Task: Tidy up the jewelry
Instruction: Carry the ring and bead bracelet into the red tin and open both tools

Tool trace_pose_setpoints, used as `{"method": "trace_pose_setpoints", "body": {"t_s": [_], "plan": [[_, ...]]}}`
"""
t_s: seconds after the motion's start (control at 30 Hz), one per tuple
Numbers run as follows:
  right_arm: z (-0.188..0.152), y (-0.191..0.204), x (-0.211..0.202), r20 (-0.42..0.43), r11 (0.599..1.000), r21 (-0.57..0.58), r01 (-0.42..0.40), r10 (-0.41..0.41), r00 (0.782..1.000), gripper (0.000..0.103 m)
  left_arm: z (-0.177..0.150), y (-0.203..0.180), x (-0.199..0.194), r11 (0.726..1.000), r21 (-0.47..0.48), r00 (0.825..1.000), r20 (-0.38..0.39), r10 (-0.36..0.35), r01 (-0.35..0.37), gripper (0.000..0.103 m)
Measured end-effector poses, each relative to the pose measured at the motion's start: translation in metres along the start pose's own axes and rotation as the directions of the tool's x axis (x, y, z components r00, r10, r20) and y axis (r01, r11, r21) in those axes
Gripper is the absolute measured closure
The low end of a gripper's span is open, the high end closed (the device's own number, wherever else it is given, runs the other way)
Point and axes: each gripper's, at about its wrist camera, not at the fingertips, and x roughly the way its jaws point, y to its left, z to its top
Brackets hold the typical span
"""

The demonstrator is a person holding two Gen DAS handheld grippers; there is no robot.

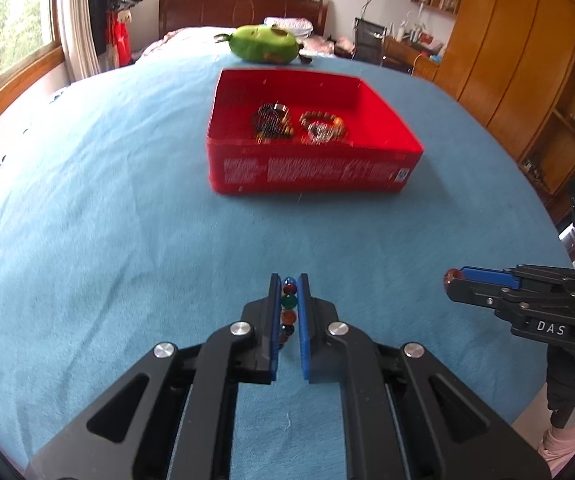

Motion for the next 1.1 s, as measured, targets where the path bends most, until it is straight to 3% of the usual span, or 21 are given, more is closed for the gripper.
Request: {"method": "trace_pose_setpoints", "body": {"t_s": [0.27, 0.6, 0.8, 1.1], "plan": [[0.034, 0.01, -0.017, 0.062, 1.0, -0.025, -0.01, 0.012, 0.998, 0.074, 0.049, -0.006, -0.01, 1.0, 0.0, 0.996, 0.084, -0.002, 0.002, 0.097], [0.11, 0.012, -0.017, 0.135, 1.0, -0.025, -0.008, 0.012, 0.991, 0.074, 0.13, -0.013, -0.007, 1.0, -0.013, 0.979, 0.204, 0.001, 0.002, 0.097], [0.158, -0.001, 0.006, 0.153, 1.0, -0.001, 0.01, -0.01, 0.988, 0.074, 0.169, -0.011, 0.035, 1.0, -0.026, 0.981, 0.191, 0.006, -0.001, 0.097], [0.196, -0.035, 0.073, 0.08, 0.998, 0.056, 0.039, -0.044, 0.996, 0.074, 0.2, 0.009, 0.122, 0.998, -0.062, 0.996, 0.086, 0.017, -0.012, 0.097]]}}
